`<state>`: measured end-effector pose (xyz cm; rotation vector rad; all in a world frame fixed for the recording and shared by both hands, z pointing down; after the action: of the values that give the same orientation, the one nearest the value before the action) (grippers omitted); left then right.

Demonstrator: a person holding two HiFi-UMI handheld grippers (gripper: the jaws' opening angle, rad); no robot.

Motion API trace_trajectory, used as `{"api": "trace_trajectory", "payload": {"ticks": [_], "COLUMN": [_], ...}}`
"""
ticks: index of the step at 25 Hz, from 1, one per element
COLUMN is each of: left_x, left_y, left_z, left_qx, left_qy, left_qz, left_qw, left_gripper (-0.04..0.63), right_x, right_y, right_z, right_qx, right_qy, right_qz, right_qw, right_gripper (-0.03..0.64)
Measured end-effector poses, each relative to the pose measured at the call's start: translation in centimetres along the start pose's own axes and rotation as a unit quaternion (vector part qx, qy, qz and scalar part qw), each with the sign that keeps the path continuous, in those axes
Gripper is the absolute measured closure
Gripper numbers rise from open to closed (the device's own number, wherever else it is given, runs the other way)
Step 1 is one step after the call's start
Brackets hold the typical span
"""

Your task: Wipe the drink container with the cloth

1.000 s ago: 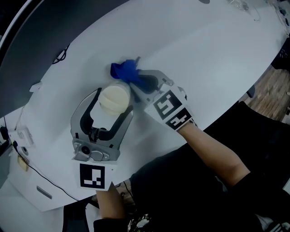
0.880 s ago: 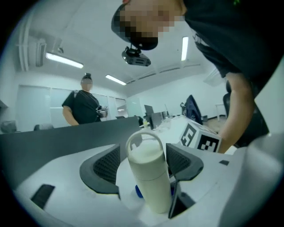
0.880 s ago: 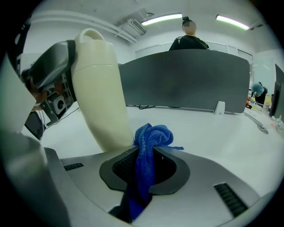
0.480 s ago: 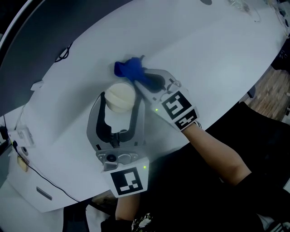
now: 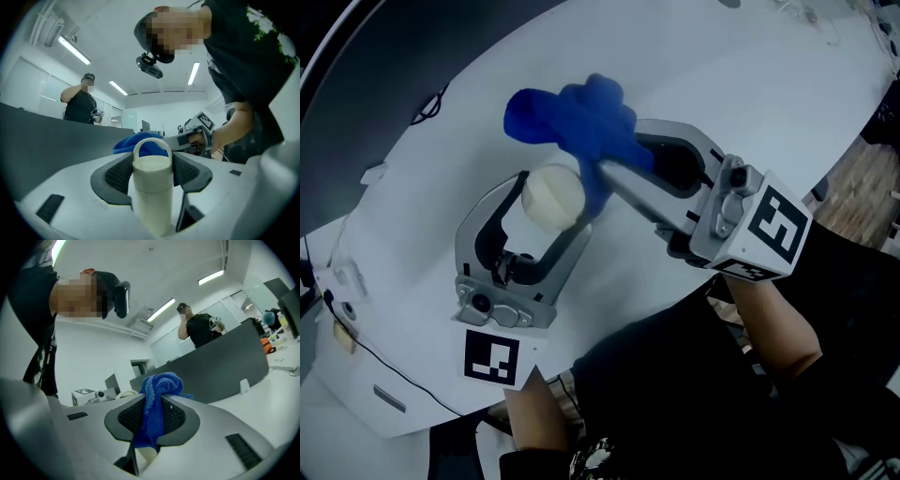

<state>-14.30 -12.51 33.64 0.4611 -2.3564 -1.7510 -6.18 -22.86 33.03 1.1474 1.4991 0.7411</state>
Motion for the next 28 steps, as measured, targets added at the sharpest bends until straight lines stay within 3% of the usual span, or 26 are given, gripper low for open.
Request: {"api": "trace_trajectory", "payload": {"ticks": [4, 8, 13, 16, 18, 19, 22, 25, 28], "left_x": [-0.1, -0.1, 0.0, 0.0, -0.1, -0.3, -1.2, -2.3, -2.4], "left_y": [0.2, 0.2, 0.3, 0.2, 0.3, 0.3, 0.1, -0.1, 0.4], "left_z": [0.1, 0.1, 0.0, 0.1, 0.2, 0.4, 0.9, 0.3, -0.4], "left_qx": [-0.009, -0.015, -0.018, -0.008, 0.017, 0.037, 0.080, 0.073, 0.077], "left_qy": [-0.002, 0.005, 0.007, -0.005, -0.041, -0.070, -0.159, -0.215, -0.246], "left_qz": [0.010, 0.011, 0.013, 0.011, 0.002, -0.008, -0.017, 0.041, 0.085], "left_qw": [0.9999, 0.9998, 0.9997, 0.9999, 0.9990, 0.9968, 0.9838, 0.9730, 0.9626], "left_gripper": [0.336, 0.336, 0.336, 0.336, 0.332, 0.294, 0.284, 0.284, 0.284], "right_x": [-0.2, -2.0, -3.1, -3.0, -3.0, -2.9, -3.0, -3.0, -2.8], "right_y": [2.7, 6.7, 11.6, 12.3, 12.4, 12.4, 12.5, 12.5, 12.5], "right_z": [-1.3, -2.6, -4.6, -5.0, -5.0, -5.0, -5.0, -5.0, -5.0], "right_qx": [0.029, 0.106, 0.258, 0.282, 0.285, 0.285, 0.281, 0.280, 0.275], "right_qy": [-0.023, 0.015, 0.081, 0.099, 0.109, 0.111, 0.109, 0.116, 0.128], "right_qz": [-0.028, -0.026, 0.017, 0.038, 0.051, 0.054, 0.055, 0.058, 0.061], "right_qw": [0.999, 0.994, 0.963, 0.954, 0.951, 0.950, 0.952, 0.951, 0.951], "right_gripper": [0.560, 0.566, 0.568, 0.568, 0.568, 0.568, 0.566, 0.566, 0.566]}}
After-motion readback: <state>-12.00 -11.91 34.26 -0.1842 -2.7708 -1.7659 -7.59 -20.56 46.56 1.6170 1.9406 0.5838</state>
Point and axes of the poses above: the fingertips, and each gripper's own axes: z backward along the fingers, x to its left, y out of its underside, the point moved 5 cm from there along z, backward along the fingers, and after that the axes turned 13 degrees about x, right-handed, at the moved point
